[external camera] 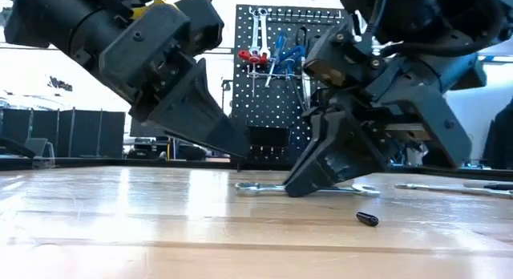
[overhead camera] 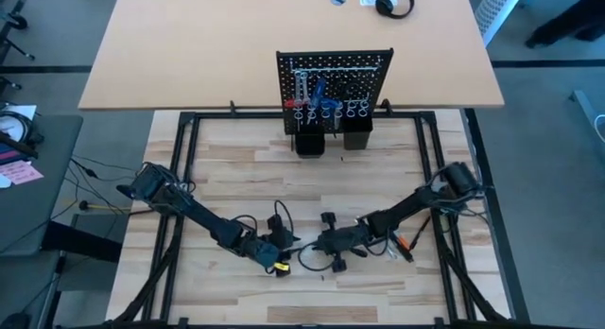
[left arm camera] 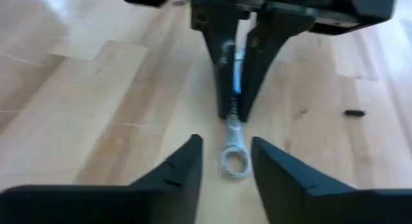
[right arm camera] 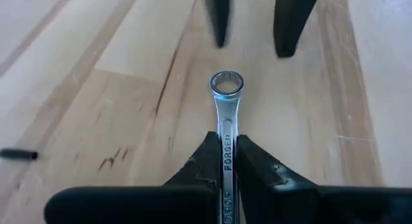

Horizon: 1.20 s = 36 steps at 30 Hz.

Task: Hang tools onto peg board
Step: Hang the wrench on the pegboard

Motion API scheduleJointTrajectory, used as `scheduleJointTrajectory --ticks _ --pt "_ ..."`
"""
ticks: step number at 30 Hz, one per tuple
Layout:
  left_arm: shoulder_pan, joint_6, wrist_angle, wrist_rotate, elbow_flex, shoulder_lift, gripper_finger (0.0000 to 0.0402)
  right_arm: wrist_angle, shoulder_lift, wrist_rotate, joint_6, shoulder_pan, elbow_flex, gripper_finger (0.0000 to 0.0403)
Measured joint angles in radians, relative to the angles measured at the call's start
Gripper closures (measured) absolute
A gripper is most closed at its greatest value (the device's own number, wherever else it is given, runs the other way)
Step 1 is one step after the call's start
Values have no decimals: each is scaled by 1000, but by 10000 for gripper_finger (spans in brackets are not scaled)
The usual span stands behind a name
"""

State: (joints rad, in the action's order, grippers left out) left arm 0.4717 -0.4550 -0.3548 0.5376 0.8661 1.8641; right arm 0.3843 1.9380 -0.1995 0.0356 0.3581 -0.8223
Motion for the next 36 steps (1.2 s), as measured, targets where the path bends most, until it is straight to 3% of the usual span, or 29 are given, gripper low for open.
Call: scheduleJointTrajectory --ticks 4,7,11,17,24,33,36 --pt "-9 -17 -59 -28 0 56 223 -3 -16 -29 -18 17 1 365" --pt "-24 -26 -117 -54 0 109 202 0 -16 -37 -18 19 1 365" --pt "-39 -40 -206 -71 1 153 197 3 -16 -37 -18 19 0 365" --pt "-70 -51 -244 -181 1 163 201 9 -16 -38 -21 19 -1 365" --pt "-83 -40 -225 -258 2 164 258 15 -16 -65 -18 20 -2 365" --pt "-83 -27 -198 -291 3 164 382 26 -21 -69 -17 22 -6 368" --pt "-82 -21 -192 -293 3 164 392 27 -21 -70 -6 22 -6 367"
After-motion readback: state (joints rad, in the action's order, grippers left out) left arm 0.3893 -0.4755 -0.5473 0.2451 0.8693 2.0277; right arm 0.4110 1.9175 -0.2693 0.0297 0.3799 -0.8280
